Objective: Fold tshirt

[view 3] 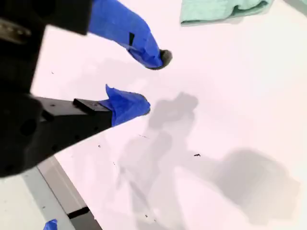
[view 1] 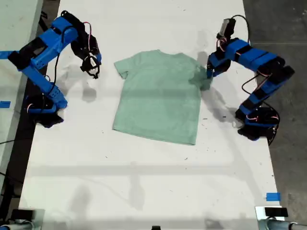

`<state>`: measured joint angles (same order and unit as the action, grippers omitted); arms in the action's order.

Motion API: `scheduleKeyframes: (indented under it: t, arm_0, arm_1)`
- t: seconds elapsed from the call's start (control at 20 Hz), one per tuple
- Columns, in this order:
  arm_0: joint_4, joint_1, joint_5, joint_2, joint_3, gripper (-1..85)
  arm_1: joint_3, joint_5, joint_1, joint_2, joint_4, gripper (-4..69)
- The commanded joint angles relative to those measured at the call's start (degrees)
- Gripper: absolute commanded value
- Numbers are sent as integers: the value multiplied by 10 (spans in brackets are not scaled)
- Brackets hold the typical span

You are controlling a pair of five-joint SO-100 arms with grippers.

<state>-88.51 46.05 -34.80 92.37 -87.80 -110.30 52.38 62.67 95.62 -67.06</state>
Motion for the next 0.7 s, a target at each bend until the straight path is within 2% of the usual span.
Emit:
scheduleKeyframes:
  t: [0.0,0.05,0.2,0.3,0.45,0.55,0.6,0.65]
  arm_0:
    - [4,-14,6,13,16,96]
    - [5,-14,7,13,16,96]
    - [9,-22,10,12,14,96]
    - [10,-27,12,9,14,96]
    - [10,-34,19,7,11,96]
    - [10,-37,21,7,10,96]
    - [10,-38,22,7,10,96]
    - [10,-38,22,7,10,97]
  arm_1:
    - [88,-56,-64,91,-32,-4]
    - [113,-84,-96,95,-29,-4]
    - [171,-155,-196,40,74,-4]
    - [244,-175,-240,-66,124,-4]
    - [337,-182,-266,-229,187,-4]
    - [372,-188,-258,-323,199,-1]
    - [410,-190,-253,-371,171,71]
    - [474,-191,-253,-412,111,188]
